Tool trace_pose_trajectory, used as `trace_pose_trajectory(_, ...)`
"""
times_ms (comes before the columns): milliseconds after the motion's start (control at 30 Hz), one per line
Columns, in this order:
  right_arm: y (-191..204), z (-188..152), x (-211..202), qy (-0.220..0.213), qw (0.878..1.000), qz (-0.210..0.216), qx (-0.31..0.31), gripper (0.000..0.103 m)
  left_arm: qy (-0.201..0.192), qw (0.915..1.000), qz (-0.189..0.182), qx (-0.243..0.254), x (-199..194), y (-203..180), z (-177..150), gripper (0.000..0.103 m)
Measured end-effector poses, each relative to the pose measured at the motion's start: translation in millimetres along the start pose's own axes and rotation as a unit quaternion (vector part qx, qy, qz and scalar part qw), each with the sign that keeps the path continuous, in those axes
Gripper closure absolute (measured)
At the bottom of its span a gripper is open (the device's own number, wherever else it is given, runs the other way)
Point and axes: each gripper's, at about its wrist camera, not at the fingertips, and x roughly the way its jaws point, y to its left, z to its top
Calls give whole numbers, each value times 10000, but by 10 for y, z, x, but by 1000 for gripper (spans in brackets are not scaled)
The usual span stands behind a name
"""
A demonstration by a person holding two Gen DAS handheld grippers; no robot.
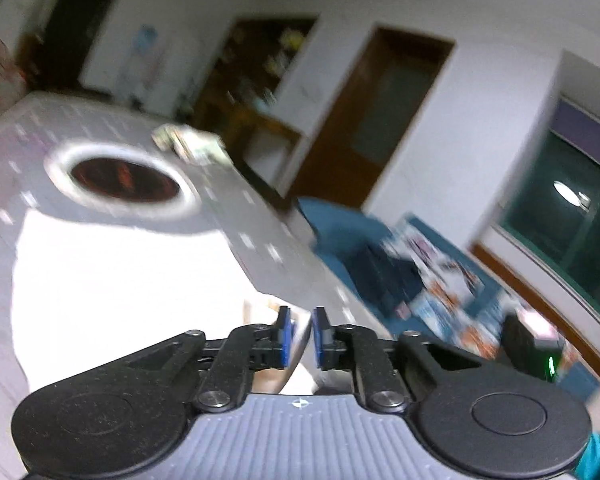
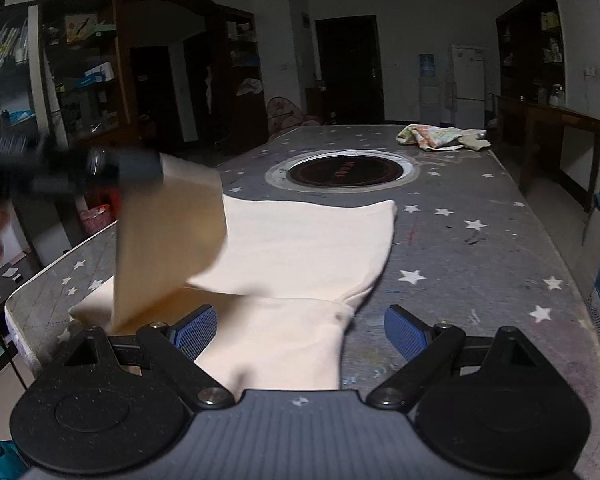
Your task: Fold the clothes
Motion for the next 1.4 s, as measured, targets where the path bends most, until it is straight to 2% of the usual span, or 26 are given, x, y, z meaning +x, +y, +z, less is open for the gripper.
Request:
trace_pose_trajectory(67,-16,10,-3,-5,10000,-40,22,11,234,9997,-44,69,32,6,-114,87)
trace_pose_trajectory(133,-23,22,2,7,10000,-54,49,11,268,9996,63,37,-36,112,-175,86)
trace_pose_trajectory(300,41,68,80,21,10000,89,-24,13,341,9966,752,-4,-242,386,-344,86)
trace_pose_trajectory(500,225,73,268,169,9987,461,-159,18,614,9851,1571,-338,-367,793,-521,88)
trace_pose_trajectory(700,345,71,325,204,9976,609,-266,18,464,9787,1979,-303,-580,923,-445,91)
trace_pose_trajectory(833,389,108,330,146,9968,693,-369,18,287,9866,1597,-175,-483,780,-315,91)
trace_pose_trajectory(967,402,104,443,268,9956,821,-366,19,332,9908,1310,-110,-187,737,-245,90)
trace_pose_trajectory(1100,331,59,581,529,9948,823,-267,20,564,9861,1548,-207,38,913,-288,89)
trace_pose_trajectory(1200,248,46,595,628,9945,819,-160,21,523,9863,1542,-274,-60,947,-280,87)
trace_pose_trajectory(1300,260,81,484,554,9950,740,-386,20,506,9872,1510,96,-164,831,-291,86)
trace_pose_trajectory(1400,299,95,431,562,9943,650,-633,20,529,9901,1239,402,-234,649,-333,86)
